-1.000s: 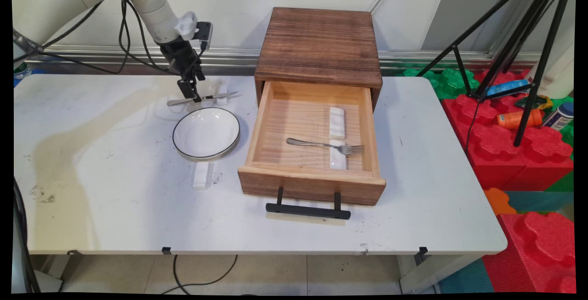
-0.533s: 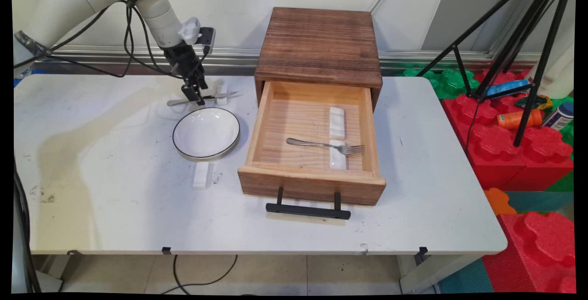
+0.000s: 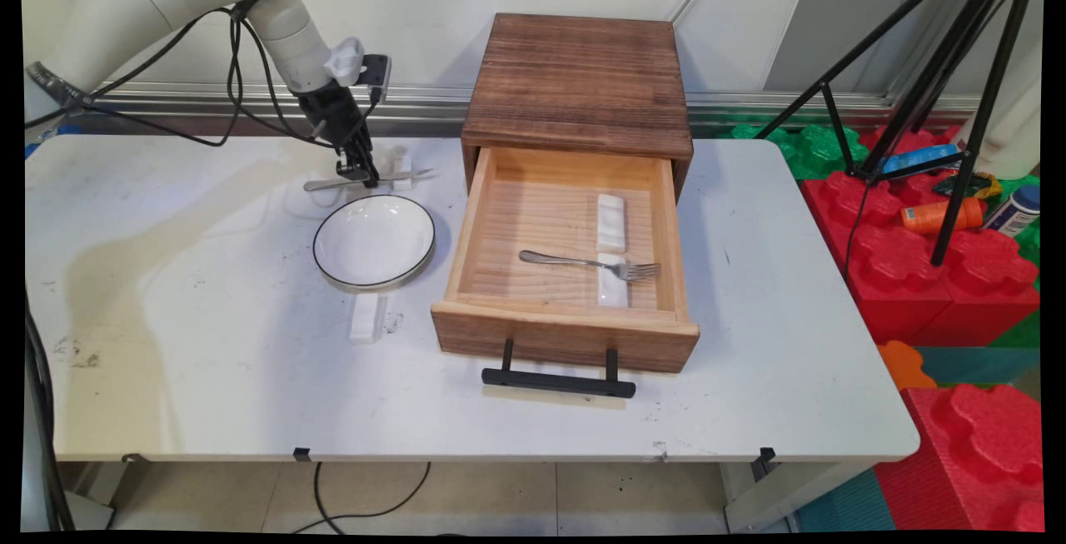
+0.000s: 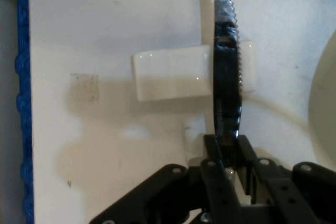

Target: Place the picked object into the drawer

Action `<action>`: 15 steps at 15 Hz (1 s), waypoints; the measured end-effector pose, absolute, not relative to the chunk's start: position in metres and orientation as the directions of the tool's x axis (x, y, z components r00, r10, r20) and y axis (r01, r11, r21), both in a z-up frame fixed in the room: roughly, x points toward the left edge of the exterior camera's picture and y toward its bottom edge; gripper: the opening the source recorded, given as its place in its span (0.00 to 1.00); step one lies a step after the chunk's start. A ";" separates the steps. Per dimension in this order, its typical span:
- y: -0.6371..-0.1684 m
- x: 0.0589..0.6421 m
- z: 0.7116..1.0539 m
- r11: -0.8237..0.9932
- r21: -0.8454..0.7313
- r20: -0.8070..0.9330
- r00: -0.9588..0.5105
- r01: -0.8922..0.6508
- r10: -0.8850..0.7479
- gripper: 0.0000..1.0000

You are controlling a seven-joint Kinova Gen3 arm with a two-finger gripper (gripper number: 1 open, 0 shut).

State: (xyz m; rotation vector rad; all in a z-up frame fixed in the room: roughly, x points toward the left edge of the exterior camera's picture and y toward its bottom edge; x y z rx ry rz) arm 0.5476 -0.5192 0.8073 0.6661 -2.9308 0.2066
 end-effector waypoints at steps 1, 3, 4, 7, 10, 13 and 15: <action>-0.518 0.548 0.809 0.890 -0.109 0.160 -0.891 -0.443 -0.424 0.00; -0.516 0.548 0.813 0.885 -0.117 0.165 -0.887 -0.451 -0.431 0.00; -0.514 0.549 0.817 0.879 -0.126 0.168 -0.883 -0.459 -0.437 0.00; -0.508 0.548 0.835 0.861 -0.155 0.183 -0.870 -0.485 -0.457 0.00; -0.499 0.546 0.858 0.843 -0.180 0.206 -0.857 -0.508 -0.472 0.00; -0.486 0.538 0.895 0.826 -0.215 0.241 -0.848 -0.522 -0.473 0.00; -0.476 0.528 0.921 0.817 -0.235 0.267 -0.843 -0.526 -0.466 0.00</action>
